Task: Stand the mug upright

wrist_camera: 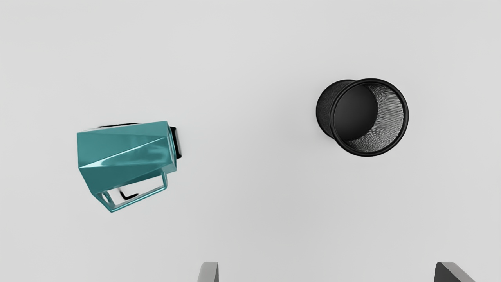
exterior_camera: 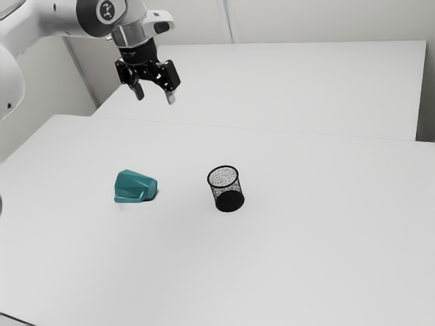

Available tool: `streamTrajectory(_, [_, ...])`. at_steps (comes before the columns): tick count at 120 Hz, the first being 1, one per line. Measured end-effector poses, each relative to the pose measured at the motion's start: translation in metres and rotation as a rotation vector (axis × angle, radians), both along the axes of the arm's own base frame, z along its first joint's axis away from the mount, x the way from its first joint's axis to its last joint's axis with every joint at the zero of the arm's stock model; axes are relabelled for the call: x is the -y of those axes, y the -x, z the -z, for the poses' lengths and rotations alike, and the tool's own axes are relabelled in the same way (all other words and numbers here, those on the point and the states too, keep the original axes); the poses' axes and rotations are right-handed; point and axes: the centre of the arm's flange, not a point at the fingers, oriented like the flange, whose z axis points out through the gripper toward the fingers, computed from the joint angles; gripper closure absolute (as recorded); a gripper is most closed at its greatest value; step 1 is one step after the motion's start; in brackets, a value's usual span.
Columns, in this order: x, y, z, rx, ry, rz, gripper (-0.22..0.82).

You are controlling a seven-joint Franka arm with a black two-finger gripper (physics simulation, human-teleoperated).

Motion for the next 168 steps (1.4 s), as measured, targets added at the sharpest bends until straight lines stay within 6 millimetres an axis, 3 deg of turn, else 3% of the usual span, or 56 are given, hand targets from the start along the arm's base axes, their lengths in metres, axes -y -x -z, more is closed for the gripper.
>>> streamTrajectory(28, [0.007, -0.004, 0.008, -0.002, -0.001, 0.008, 0.00])
streamTrajectory(38, [0.008, -0.002, 0.021, -0.028, -0.004, 0.003, 0.00])
streamTrajectory(54, [-0.008, -0.001, 0.032, -0.059, 0.025, -0.035, 0.00])
streamTrajectory(88, [-0.102, -0.006, 0.080, -0.122, 0.168, -0.030, 0.00])
streamTrajectory(114, [-0.197, -0.015, 0.153, -0.153, 0.374, -0.054, 0.00])
streamTrajectory(139, [-0.286, -0.007, 0.236, -0.151, 0.580, -0.122, 0.00])
streamTrajectory(153, [-0.319, 0.002, 0.260, -0.123, 0.657, -0.140, 0.00])
streamTrajectory(168, [-0.340, 0.009, 0.280, -0.100, 0.724, -0.146, 0.00])
